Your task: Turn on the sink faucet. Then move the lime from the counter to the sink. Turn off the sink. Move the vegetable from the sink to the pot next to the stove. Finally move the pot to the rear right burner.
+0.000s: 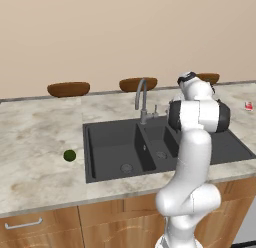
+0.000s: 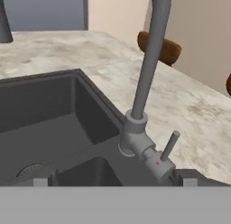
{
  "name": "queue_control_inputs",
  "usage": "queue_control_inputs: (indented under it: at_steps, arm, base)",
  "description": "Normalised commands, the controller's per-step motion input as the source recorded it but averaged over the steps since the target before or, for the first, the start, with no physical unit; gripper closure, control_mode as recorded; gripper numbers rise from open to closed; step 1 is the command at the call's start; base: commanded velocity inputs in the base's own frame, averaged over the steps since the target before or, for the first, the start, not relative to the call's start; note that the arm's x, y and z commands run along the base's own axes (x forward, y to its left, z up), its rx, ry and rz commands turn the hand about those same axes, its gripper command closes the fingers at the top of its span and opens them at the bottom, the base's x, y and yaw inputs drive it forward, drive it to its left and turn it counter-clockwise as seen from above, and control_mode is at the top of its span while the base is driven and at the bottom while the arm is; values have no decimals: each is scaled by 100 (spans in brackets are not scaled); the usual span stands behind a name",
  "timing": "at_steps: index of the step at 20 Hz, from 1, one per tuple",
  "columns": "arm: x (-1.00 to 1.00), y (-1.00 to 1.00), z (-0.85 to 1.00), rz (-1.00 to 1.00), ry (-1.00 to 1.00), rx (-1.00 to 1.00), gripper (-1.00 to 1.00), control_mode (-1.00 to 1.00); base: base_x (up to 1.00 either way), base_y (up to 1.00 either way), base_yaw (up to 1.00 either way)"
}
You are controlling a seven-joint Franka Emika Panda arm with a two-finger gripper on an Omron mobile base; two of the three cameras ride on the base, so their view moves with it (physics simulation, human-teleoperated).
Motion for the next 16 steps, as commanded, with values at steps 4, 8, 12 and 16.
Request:
queue_control_inputs:
  at_steps: [4, 8, 12, 16]
  arm:
    - [26, 1, -14, 10, 0, 0, -100, -100]
    - [32, 0, -12, 9, 0, 0, -100, -100]
    - [29, 0, -10, 7, 0, 2, -100, -100]
    - [23, 5, -15, 2, 0, 1, -100, -100]
  base:
    - [0, 0, 0]
    - [0, 0, 0]
    - [0, 0, 0]
    - [0, 0, 0]
